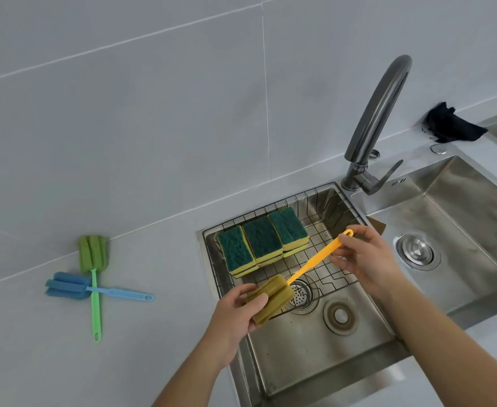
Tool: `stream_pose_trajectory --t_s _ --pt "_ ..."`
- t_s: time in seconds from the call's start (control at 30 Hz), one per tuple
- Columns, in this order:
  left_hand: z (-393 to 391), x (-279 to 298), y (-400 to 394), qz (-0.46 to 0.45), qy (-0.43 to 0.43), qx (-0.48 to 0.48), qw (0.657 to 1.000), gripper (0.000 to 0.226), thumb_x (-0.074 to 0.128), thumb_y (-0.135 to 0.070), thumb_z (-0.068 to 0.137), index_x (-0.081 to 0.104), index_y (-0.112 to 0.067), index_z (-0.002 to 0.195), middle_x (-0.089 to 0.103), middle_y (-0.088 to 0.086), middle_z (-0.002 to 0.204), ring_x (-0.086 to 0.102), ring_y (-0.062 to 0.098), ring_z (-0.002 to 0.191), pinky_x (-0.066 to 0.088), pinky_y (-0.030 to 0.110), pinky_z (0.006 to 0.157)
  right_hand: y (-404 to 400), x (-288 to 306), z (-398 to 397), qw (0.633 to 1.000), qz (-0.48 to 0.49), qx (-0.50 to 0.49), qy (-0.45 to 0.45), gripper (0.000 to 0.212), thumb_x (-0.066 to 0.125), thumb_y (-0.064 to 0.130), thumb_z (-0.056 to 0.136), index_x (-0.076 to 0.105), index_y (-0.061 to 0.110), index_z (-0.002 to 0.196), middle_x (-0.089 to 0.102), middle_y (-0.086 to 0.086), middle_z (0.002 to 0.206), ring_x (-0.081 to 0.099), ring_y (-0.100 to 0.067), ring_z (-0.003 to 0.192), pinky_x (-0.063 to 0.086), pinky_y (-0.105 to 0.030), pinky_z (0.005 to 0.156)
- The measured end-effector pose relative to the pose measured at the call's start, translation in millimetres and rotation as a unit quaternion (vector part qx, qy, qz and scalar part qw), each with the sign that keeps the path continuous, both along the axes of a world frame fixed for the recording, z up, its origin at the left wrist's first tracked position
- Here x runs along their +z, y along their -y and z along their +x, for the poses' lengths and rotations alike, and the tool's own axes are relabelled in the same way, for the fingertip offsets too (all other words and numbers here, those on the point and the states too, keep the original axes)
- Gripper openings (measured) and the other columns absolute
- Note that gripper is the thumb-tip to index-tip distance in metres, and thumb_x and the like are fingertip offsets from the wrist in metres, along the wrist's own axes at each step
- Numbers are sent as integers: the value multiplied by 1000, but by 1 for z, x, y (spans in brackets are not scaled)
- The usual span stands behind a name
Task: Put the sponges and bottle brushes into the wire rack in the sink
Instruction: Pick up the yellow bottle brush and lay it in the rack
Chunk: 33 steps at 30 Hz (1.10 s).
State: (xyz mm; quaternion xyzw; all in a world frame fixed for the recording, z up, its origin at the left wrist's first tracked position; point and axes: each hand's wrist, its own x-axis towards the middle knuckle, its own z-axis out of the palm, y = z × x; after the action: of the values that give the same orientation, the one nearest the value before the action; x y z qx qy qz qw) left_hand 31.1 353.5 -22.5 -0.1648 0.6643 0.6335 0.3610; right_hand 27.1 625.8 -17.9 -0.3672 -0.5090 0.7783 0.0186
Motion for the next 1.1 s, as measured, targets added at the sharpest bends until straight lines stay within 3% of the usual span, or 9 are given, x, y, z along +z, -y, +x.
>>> stream_pose_trajectory --t_s 0.1,0.27,0.43,0.6,0.8,0.93,1.1 --pt "-5 -10 -5 -55 -28 32 998 30 74 -25 84 61 -27 112 64 3 116 65 19 104 58 35 84 -13 -4 -4 997 34 70 27 10 58 -4 94 61 6 95 64 -17 83 65 -26 72 64 -32 62" --pt "-13 -22 -13 -152 -96 -42 983 48 78 -45 69 58 -43 113 59 -11 116 60 13 107 57 40 90 -31 -16 -16 992 54 88 74 10 60 -4 93 60 5 99 65 -20 86 68 -29 74 63 -30 58" --pt "-19 -24 -30 -188 -133 -97 968 45 76 -38 78 54 -39 118 53 -14 115 56 6 100 45 17 72 -35 -28 -29 995 18 46 81 8 61 -1 94 61 5 98 67 -17 85 69 -23 71 64 -31 61" --pt "-26 -35 -31 -229 -183 -149 944 56 77 -36 78 52 -32 128 54 -11 119 59 11 104 52 23 86 -36 -43 -38 987 93 66 114 16 65 -1 91 60 4 106 69 -23 91 71 -28 81 64 -32 65" --pt "-35 -41 -27 -345 -297 -260 852 52 68 -32 87 49 -24 136 54 -6 128 57 15 113 49 33 100 -25 -65 -48 977 96 58 184 9 61 0 92 61 3 100 68 -23 95 72 -31 88 62 -36 74" --pt "-43 -39 -23 -431 -361 -371 739 45 54 -40 94 45 -25 136 57 -6 127 65 18 104 55 32 87 -16 -85 -56 970 104 54 212 8 64 2 91 67 5 97 70 -20 93 72 -25 84 62 -35 77" --pt "-53 -45 -20 -453 -366 -437 685 30 51 -30 97 48 -21 126 63 0 119 67 22 98 57 35 80 -13 -103 -64 926 258 146 232 25 73 8 81 73 8 106 73 -11 95 70 -26 91 60 -44 87"
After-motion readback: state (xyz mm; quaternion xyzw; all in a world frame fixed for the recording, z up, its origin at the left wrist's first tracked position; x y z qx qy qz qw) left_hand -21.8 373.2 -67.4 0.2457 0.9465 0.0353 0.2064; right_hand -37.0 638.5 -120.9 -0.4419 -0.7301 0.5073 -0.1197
